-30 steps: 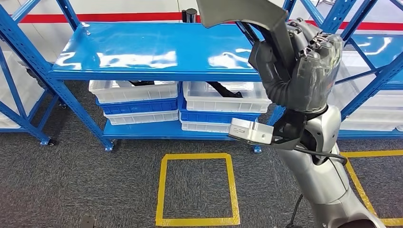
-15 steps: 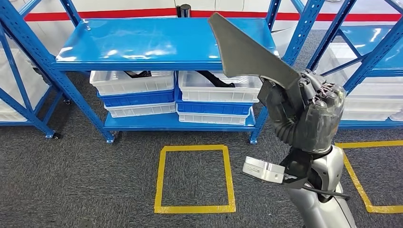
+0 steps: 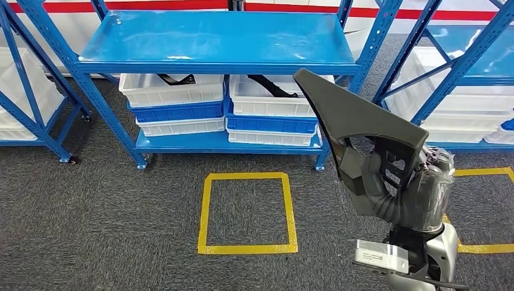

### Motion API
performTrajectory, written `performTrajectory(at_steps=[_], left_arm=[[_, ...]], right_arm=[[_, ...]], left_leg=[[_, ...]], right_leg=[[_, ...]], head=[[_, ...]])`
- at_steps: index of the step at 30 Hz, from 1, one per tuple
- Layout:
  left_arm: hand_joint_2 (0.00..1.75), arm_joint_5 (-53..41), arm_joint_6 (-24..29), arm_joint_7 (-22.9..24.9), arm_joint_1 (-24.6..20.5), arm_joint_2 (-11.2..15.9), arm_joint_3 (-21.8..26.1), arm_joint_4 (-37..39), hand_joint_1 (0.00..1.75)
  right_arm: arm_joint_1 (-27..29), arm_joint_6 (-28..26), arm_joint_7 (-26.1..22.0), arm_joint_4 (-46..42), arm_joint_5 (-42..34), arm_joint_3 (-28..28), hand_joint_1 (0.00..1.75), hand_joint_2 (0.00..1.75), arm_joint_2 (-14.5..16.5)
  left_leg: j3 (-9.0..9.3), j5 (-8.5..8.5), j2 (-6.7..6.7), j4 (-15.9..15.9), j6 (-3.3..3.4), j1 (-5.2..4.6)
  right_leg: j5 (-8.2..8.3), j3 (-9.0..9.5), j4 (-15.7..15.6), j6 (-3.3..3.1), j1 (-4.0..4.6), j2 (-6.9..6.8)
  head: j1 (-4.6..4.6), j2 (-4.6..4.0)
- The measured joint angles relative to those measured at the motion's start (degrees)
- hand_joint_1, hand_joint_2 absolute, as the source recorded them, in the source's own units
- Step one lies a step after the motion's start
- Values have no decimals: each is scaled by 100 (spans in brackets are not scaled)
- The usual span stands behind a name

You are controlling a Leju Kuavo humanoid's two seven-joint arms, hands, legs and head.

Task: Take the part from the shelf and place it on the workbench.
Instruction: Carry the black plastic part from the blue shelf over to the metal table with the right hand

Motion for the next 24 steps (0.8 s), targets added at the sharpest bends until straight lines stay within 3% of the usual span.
performTrajectory(at_steps=[1, 2, 4, 5, 7, 9, 10, 11, 12, 14, 16, 17, 20, 22, 24], left_arm=[[0, 16, 11, -26, 11, 6, 31, 2, 0], [0, 35, 19, -51, 22, 15, 62, 4, 0], [0, 72, 20, -92, 52, 32, 125, 9, 0], [0, 89, 18, -108, 71, 40, 156, 13, 0], [0, 114, 16, -135, 103, 47, 208, 21, 0], [0, 129, 16, -151, 112, 52, 246, 26, 0], [0, 131, 16, -154, 114, 54, 264, 27, 0], [0, 133, 16, -155, 119, 55, 276, 28, 0], [0, 133, 16, -156, 123, 55, 286, 28, 0], [0, 134, 16, -157, 123, 57, 295, 29, 0], [0, 134, 16, -159, 114, 60, 309, 29, 0], [0, 135, 15, -161, 113, 60, 316, 29, 0], [0, 151, 11, -170, 124, 57, 345, 32, 0], [0, 157, 5, -177, 115, 61, 366, 35, 0], [0, 156, 2, -179, 107, 67, 374, 36, 0]], right_arm=[[-5, 38, -40, -4, -79, -31, 175, 175, 2], [-25, 79, -77, -4, -145, -59, 175, 175, 3], [-97, 160, -133, 19, -252, -99, 175, 175, 5], [-157, 197, -160, 45, -303, -111, 175, 175, 3], [-284, 239, -204, 116, -391, -120, 175, 175, -3], [-377, 250, -234, 185, -439, -126, 175, 175, -6], [-403, 254, -240, 217, -451, -128, 175, 175, -7], [-419, 258, -242, 245, -460, -128, 175, 175, -8], [-434, 260, -242, 271, -465, -128, 175, 175, -9], [-460, 263, -242, 308, -468, -130, 175, 175, -16], [-483, 263, -244, 327, -469, -137, 175, 175, -25], [-497, 263, -248, 333, -477, -140, 175, 175, -30], [-575, 264, -260, 371, -545, -141, 175, 175, -60], [-699, 270, -257, 421, -614, -138, 175, 175, -93], [-834, 282, -244, 484, -680, -134, 175, 175, -108]], left_leg=[[-28, 55, -2, 4, -37, -12], [-46, 110, -5, 4, -68, -23], [-69, 194, -14, -6, -126, -23], [-101, 128, -19, 41, -150, -10], [-241, -319, -30, 442, -196, 17], [-452, -891, -51, 1227, -225, 21], [-515, -1034, -61, 1578, -234, 22], [-499, -1049, -65, 1764, -237, 22], [-367, -958, -65, 1730, -232, 24], [191, -717, -70, 1057, -199, 28], [722, -678, -90, 262, -155, 13], [836, -707, -100, 57, -131, -6], [765, -617, -82, -44, -9, -40], [655, -491, -45, -81, 88, -26], [517, -373, -20, -80, 130, -31]], right_leg=[[-28, 213, -333, -35, 8, 14], [-68, 311, -508, -83, 26, 31], [-19, 243, -523, -176, 23, 44], [26, 197, -509, -232, 5, 39], [144, 97, -511, -369, -30, 18], [270, -26, -502, -441, 2, 1], [332, -96, -497, -447, 17, -6], [386, -170, -491, -442, 28, -9], [437, -242, -483, -428, 35, -11], [518, -353, -462, -390, 39, -11], [591, -431, -439, -320, 63, -14], [630, -460, -436, -275, 69, -17], [682, -558, -402, -146, 67, -18], [397, -738, -64, -168, 68, -10], [-73, -980, 678, -226, 61, -6]], head=[[-4, 0], [-10, 1], [-17, 0], [-21, 0], [-26, -1], [-28, -1], [-29, -1], [-30, -1], [-30, -1], [-31, -1], [-27, 0], [-24, 1], [-20, 0], [-14, 0], [-7, 0]])
